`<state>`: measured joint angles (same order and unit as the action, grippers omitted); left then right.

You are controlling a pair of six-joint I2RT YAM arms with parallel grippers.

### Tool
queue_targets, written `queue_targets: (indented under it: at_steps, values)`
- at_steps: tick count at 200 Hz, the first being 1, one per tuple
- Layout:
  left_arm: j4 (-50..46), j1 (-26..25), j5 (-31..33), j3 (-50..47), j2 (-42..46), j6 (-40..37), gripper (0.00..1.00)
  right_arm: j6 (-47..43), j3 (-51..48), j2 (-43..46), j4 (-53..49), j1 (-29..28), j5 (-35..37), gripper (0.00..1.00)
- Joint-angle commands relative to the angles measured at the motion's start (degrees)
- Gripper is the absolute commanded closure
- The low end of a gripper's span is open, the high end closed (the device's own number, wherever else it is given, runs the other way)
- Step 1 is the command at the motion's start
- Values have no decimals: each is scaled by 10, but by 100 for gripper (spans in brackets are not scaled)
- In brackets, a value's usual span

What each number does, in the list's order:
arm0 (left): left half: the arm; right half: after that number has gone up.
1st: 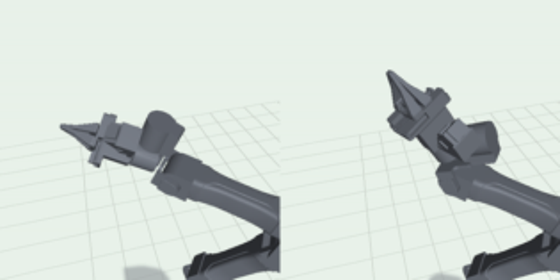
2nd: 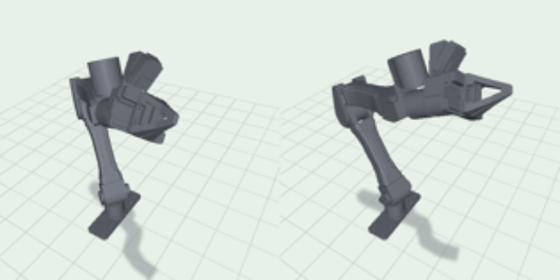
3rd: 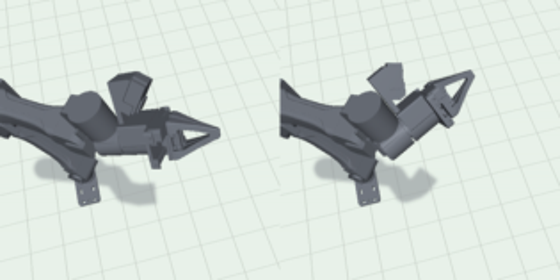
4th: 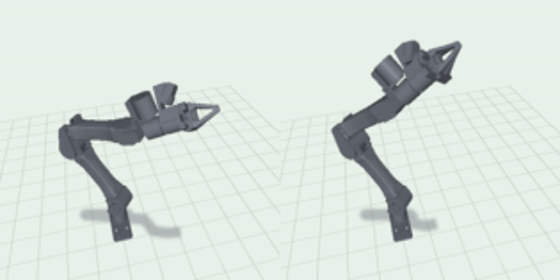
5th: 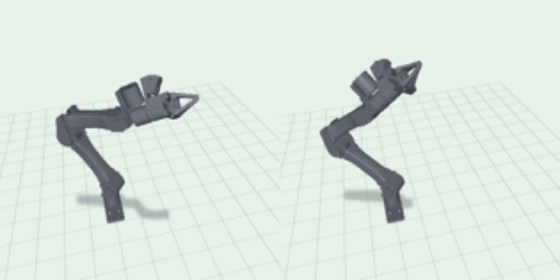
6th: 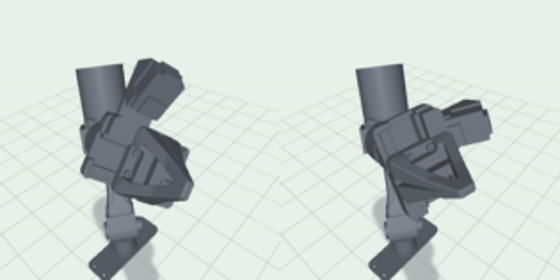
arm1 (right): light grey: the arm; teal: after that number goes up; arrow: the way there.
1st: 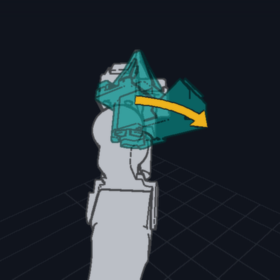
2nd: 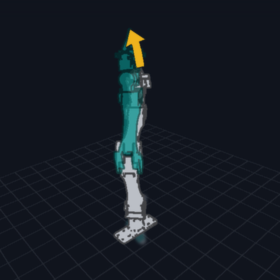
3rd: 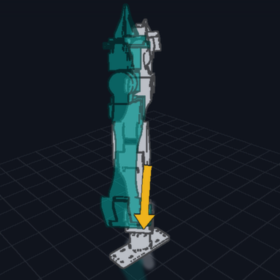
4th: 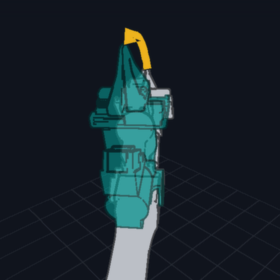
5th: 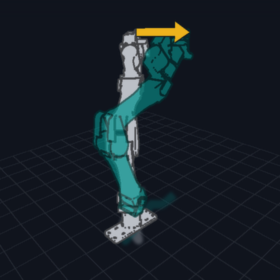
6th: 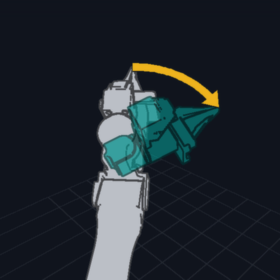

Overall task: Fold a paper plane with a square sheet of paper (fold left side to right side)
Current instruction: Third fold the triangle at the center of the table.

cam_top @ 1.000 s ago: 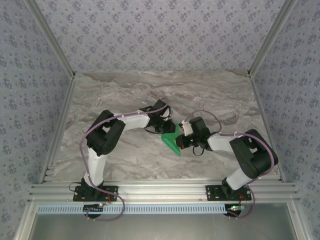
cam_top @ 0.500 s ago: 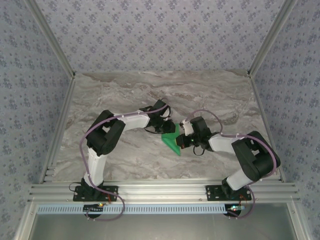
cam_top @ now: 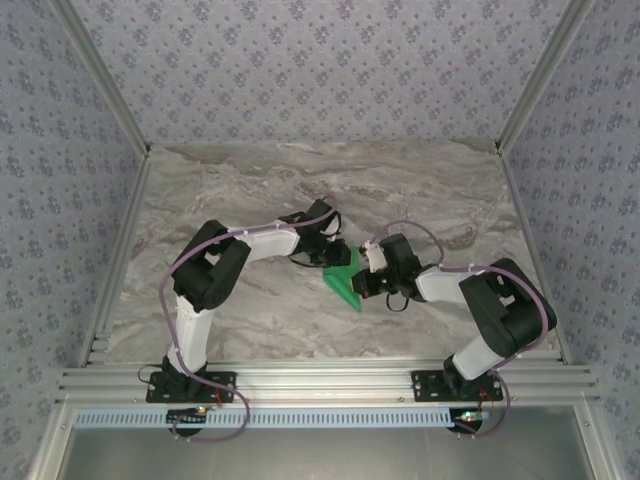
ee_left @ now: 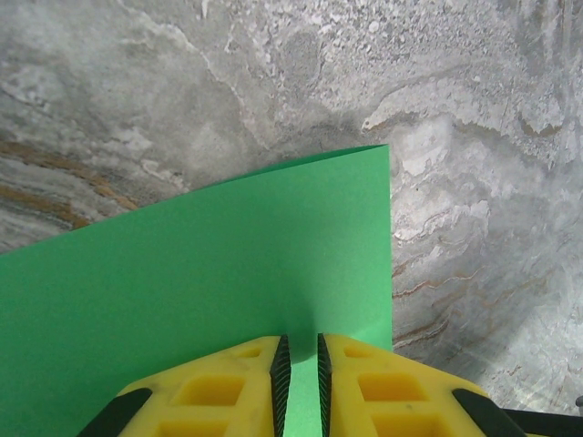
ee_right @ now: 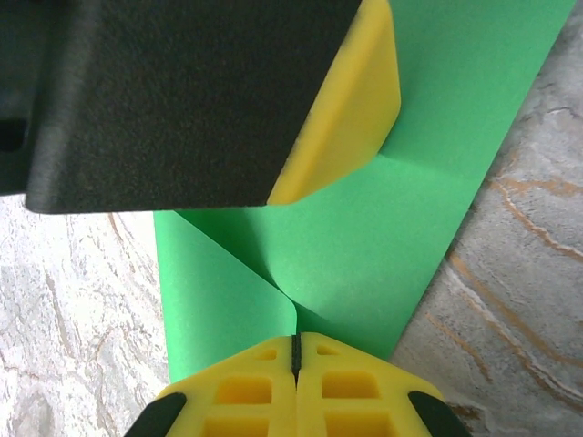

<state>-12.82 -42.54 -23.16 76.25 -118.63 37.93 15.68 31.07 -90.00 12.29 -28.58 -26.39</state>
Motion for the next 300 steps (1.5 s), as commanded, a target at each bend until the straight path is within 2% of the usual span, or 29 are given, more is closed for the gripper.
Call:
queue_targets:
  at_steps: [1,48,106,144,177,245,300]
  values:
    - [-39,-7,15,-7,-14,-12,81,1,8,-16,-24,3,16,94]
    - [-64,-5,35,-1,23,-26,75,-7,6,-16,-62,3,34,94]
    - [-84,15,65,-24,120,-44,66,-19,7,-19,-77,4,30,94]
    - [-37,4,36,-86,176,-23,72,-23,8,-22,-78,3,24,94]
    - [12,-26,4,-123,169,4,77,-24,10,-24,-80,3,21,94]
    - [66,-40,6,-165,141,32,79,-26,12,-23,-88,1,21,94]
    - [63,-40,13,-168,133,30,79,-28,16,-29,-93,0,20,94]
